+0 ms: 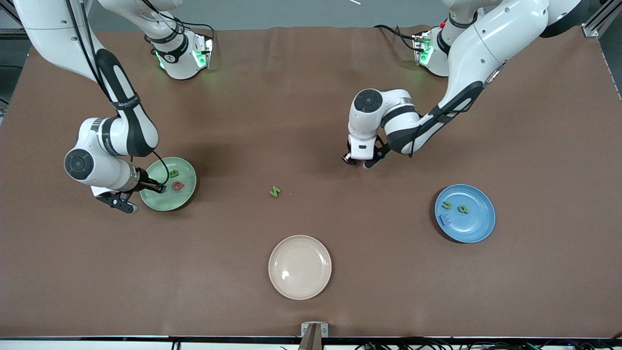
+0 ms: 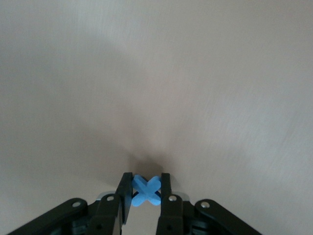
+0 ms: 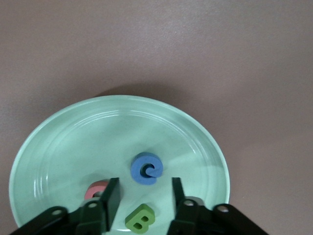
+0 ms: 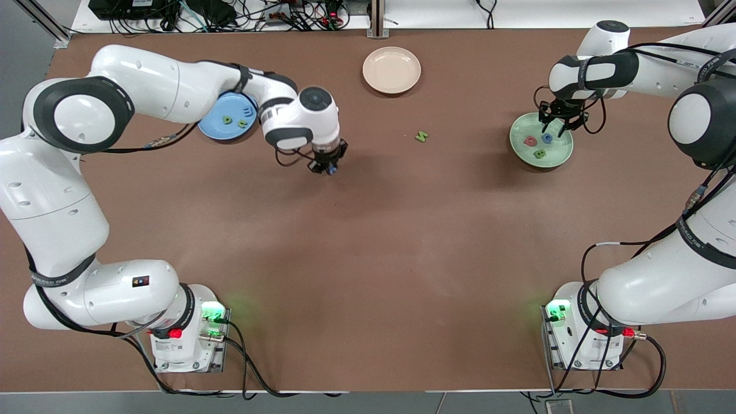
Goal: Sort upper and lower case letters into plates
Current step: 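Place the blue C on the green plate with the right gripper, then place the x on the blue plate while the right gripper reaches the M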
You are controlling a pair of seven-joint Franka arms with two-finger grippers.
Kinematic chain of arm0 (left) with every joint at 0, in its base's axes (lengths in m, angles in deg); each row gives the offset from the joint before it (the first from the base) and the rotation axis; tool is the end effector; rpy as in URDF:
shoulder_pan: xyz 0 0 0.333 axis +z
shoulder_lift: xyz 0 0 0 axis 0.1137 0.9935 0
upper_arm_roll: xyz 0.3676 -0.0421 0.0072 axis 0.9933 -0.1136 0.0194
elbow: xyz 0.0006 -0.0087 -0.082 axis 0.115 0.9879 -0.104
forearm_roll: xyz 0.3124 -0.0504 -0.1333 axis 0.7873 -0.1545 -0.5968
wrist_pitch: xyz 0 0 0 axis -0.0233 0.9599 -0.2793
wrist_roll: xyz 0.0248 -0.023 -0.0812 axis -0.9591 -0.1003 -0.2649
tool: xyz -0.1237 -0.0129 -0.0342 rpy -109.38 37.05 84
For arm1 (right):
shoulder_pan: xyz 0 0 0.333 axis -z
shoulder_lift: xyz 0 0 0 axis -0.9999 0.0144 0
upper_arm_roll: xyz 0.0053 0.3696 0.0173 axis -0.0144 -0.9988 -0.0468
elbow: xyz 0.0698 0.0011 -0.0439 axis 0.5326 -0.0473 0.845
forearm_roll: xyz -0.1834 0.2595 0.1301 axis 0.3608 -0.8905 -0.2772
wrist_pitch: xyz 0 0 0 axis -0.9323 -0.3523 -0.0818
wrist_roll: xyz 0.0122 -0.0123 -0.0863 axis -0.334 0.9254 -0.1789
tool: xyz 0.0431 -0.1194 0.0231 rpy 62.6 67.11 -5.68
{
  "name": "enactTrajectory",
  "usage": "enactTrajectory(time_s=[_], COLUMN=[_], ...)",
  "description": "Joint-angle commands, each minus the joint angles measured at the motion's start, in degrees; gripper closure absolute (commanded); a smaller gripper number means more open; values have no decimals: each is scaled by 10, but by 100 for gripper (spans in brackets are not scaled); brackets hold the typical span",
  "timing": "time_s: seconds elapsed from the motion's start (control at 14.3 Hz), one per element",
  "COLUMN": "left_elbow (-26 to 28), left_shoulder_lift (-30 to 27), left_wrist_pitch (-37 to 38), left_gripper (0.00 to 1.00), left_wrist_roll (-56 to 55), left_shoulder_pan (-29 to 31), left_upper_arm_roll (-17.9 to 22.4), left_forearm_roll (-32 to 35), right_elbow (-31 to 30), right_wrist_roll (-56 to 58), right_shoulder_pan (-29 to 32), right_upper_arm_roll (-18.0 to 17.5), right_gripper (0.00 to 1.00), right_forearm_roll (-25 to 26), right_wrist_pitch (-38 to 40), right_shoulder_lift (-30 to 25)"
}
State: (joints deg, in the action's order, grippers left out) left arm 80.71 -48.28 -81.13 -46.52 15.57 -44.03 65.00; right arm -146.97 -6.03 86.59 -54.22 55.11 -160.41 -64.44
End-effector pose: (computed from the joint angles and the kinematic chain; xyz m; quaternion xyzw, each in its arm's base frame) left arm 0.4608 -0.3323 0.2429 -0.9398 -0.3402 -0.0312 0.0110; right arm 0.5488 -0.0069 0.2807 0.9750 -0.2056 -0.0823 0.0182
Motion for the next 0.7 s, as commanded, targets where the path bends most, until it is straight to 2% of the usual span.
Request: enactTrajectory(time_s=[0.0,0.35,0.63], left_elbow=[-44,-79,-145], left_shoulder_lift=[-11,-18,-18], left_wrist_pitch=[56,97,170], left_gripper=[100,100,100], left_wrist_roll=[80,290,455], left_shoulder_pan=[24,130,168], left_upper_arm_roll=[-3,-23,-27], left_forearm_roll=[5,-3,-77], right_elbow=[-15,36,105], right_wrist_roll=[-16,-194,-362], right_shoulder_pan=[-9,-114,-207], right_upper_arm_roll=[-17,-27,-27], right_gripper=[0,0,0], right_forearm_roll=[-2,-77,-86], right_wrist_pitch=[1,17,10], right_shoulder_lift=[-20,-18,29])
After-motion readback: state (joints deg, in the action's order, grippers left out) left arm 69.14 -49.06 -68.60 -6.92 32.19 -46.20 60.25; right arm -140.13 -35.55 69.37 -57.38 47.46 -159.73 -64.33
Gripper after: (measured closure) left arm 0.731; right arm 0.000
